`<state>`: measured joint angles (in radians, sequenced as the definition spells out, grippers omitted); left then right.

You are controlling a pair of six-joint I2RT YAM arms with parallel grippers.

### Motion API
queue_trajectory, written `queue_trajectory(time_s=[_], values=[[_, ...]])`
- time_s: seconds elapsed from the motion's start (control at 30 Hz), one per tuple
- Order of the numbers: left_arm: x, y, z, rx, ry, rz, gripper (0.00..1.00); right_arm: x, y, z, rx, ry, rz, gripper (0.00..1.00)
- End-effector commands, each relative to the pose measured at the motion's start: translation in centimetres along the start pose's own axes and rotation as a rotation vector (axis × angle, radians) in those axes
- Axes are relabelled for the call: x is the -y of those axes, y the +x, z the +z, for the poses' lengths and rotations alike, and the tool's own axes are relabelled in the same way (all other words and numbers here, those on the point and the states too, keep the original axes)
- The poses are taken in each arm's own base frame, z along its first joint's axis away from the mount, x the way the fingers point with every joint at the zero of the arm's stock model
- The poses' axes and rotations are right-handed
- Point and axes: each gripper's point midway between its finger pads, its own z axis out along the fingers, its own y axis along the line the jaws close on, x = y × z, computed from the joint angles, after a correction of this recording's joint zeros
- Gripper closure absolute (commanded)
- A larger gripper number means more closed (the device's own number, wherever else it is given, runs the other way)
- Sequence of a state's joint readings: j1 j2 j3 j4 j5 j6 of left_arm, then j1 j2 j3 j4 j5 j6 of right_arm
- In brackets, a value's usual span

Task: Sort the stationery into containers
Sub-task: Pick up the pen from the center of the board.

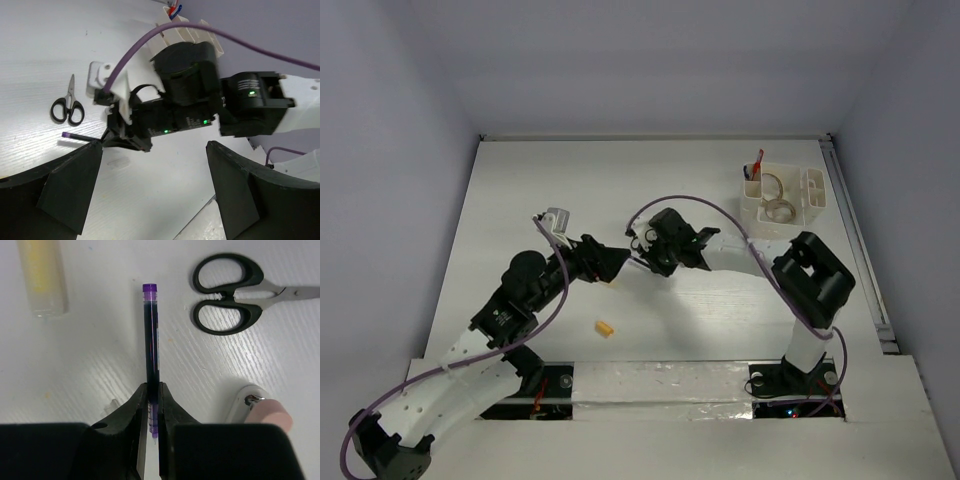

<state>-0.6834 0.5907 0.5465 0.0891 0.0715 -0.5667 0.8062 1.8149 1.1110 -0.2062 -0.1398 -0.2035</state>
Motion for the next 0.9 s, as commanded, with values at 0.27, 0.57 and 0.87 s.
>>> queue_trajectory(time_s=[0.27, 0.57, 0.87], values=[[0.8, 2.2, 0.7, -0.034, 0.111, 0.009, 0.26, -5.7, -5.2, -9.7, 0.203, -0.378, -0.147, 1.0], [1.3, -0.4, -1.6, -0.02, 0.052, 0.054, 0.27, -9.6, -7.5, -16.2, 0.312, -0.596, -0.28, 1.0], [4.0, 2.7, -2.4, -0.241, 0.21, 0.117, 0.28, -12.2, -9.1, -19.9, 0.393, -0.769, -0.345, 1.0]])
